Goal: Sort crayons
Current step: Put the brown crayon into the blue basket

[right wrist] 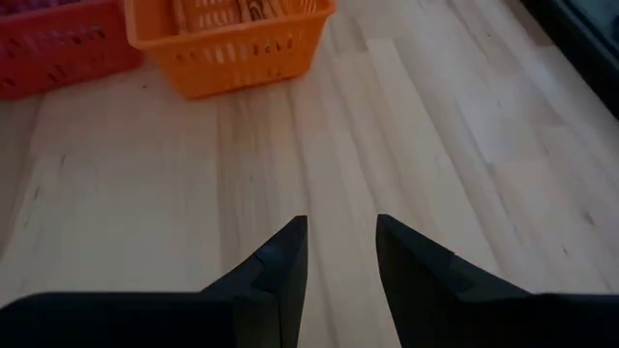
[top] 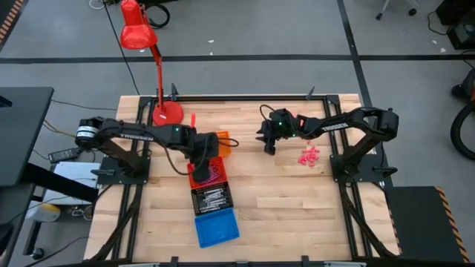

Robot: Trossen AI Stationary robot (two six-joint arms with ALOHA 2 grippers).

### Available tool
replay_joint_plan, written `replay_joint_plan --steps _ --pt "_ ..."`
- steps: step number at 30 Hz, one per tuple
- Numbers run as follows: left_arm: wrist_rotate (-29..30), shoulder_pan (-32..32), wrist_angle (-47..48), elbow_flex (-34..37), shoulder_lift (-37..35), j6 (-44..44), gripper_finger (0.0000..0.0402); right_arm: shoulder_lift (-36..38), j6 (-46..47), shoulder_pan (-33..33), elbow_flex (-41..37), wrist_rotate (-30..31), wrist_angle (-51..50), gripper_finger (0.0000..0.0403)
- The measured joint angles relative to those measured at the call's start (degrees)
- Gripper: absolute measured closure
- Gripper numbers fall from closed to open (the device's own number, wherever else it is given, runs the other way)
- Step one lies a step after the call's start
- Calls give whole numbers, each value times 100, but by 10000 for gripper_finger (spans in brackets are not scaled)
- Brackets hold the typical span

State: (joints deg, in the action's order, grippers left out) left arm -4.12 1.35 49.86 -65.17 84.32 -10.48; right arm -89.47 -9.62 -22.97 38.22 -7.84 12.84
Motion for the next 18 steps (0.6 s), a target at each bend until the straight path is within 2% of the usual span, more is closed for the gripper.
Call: replay_joint_plan --steps 6,12,15,18 --pt "71 -165 -84 2 1 -28 347 0 48 263 0 442 112 274" --pt "741 -293 -95 12 1 176 347 -4 87 324 2 477 127 274" --pt "712 -390 -479 254 5 202 347 -9 89 322 2 343 143 274" --pt "229 -518 -734 532 6 -153 347 -9 92 324 2 176 210 274"
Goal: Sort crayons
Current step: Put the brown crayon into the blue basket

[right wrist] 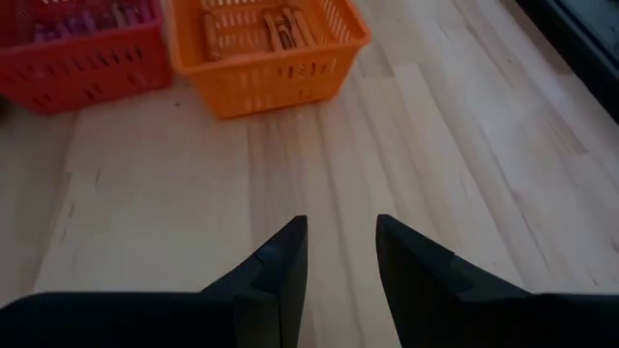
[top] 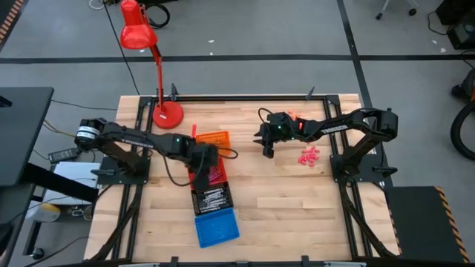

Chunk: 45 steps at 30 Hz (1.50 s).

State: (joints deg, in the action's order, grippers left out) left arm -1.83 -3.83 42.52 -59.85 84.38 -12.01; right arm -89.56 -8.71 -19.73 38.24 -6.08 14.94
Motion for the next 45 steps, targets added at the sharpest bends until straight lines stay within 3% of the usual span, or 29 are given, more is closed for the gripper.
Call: replay_joint_plan --steps 5,10,15,20,30,37,45 --pt "-1031 -388 -1238 181 0 -1451 347 -2 -22 -4 0 -2 100 274" --pt "-862 -1148 -1918 174 142 -2715 347 -2 108 -7 0 -1 202 274" --pt "-765 -1899 -1948 76 758 -3783 347 27 432 30 -2 -3 -130 274" --pt "-774 -2218 -1761 -241 1432 -4400 347 50 619 178 -2 1 -433 274" --pt "-986 -2502 -1005 -1378 2171 -4260 347 70 612 561 0 141 -566 274" --pt "-1182 -2742 -545 -1686 2653 -4146 344 70 457 584 -2 161 -592 274" --pt "-1369 -2628 -468 -1711 2607 -4020 275 70 309 448 -2 159 -533 274"
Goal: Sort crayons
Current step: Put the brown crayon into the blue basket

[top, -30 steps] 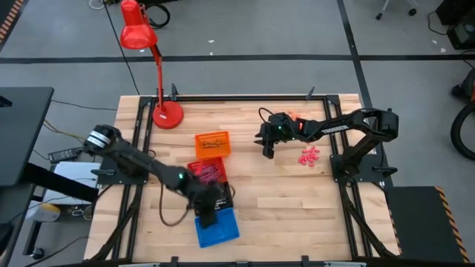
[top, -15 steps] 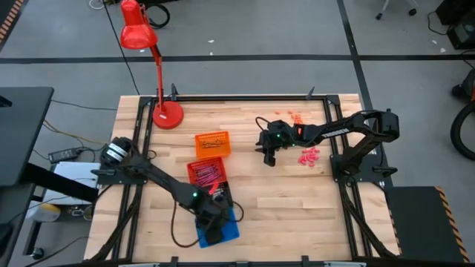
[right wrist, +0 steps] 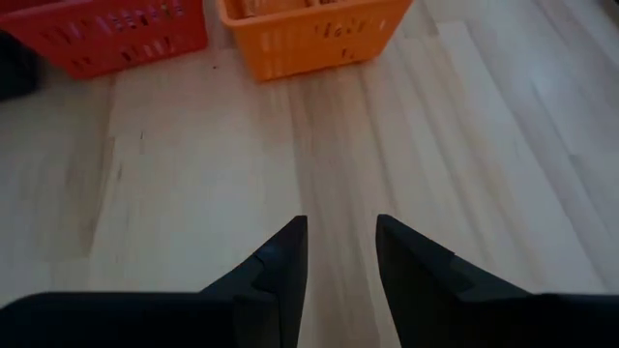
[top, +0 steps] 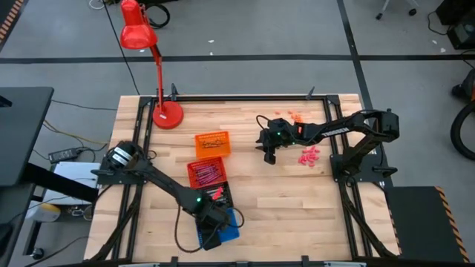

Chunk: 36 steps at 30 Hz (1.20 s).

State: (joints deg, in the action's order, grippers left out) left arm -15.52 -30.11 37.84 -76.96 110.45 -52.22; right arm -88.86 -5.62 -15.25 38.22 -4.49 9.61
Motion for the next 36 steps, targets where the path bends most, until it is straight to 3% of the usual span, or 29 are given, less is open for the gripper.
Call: replay_joint_plan --steps 3,9,16,20,27,30,36 --pt "-1 163 433 -126 -76 263 255 0 -42 -54 2 2 32 274" --pt "1401 316 1718 -393 -525 1535 251 2 -56 -94 2 2 57 274" --pt "2346 720 1679 -383 -1351 3427 251 74 -213 -15 2 -1 -18 274" --pt "2911 1189 1877 -199 -1617 3692 251 310 -705 -32 0 -4 201 274" --pt "2783 2031 1740 881 -1676 4159 251 905 -1841 -159 4 64 885 274" --pt "2670 2324 1275 1225 -1676 4630 251 1028 -1989 -459 4 -2 1136 274" --pt "1967 3084 953 1370 -1753 5373 251 909 -2112 -1130 5 -701 2077 274"
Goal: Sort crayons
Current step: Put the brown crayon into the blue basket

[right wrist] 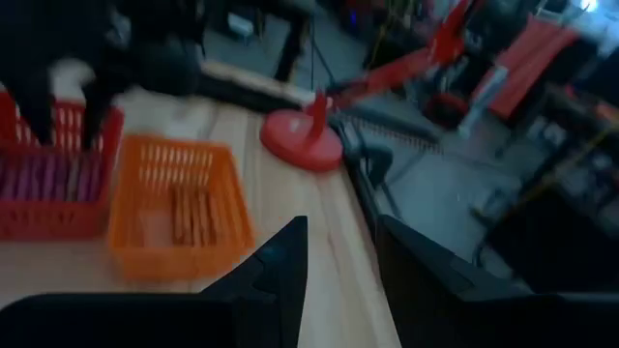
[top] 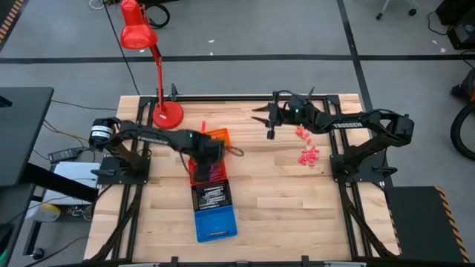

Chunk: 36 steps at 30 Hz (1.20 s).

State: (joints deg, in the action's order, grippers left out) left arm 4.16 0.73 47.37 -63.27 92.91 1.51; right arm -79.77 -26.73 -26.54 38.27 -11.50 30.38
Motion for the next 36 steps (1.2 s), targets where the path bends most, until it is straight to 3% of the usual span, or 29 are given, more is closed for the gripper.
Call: replay_joint_plan --steps 3,10,16,26,32,36 --pt "-326 335 -135 0 -40 322 251 -126 -4 -227 -1 -336 555 274" --pt "-761 1101 -351 -1 -153 1227 251 -170 -32 -733 -1 -325 1430 274" --pt "-1516 1652 -230 -2 -169 1318 251 -170 92 -1086 23 -399 1545 274" --pt "-1596 1602 -381 -2 -169 914 251 -170 -49 -1265 30 -405 1669 274" --pt "-1603 1232 -432 -2 -169 205 251 -170 -49 -1399 30 -547 1780 274" --pt "-1579 900 -419 -2 -169 -351 251 -170 -49 -1416 30 -659 2387 274"
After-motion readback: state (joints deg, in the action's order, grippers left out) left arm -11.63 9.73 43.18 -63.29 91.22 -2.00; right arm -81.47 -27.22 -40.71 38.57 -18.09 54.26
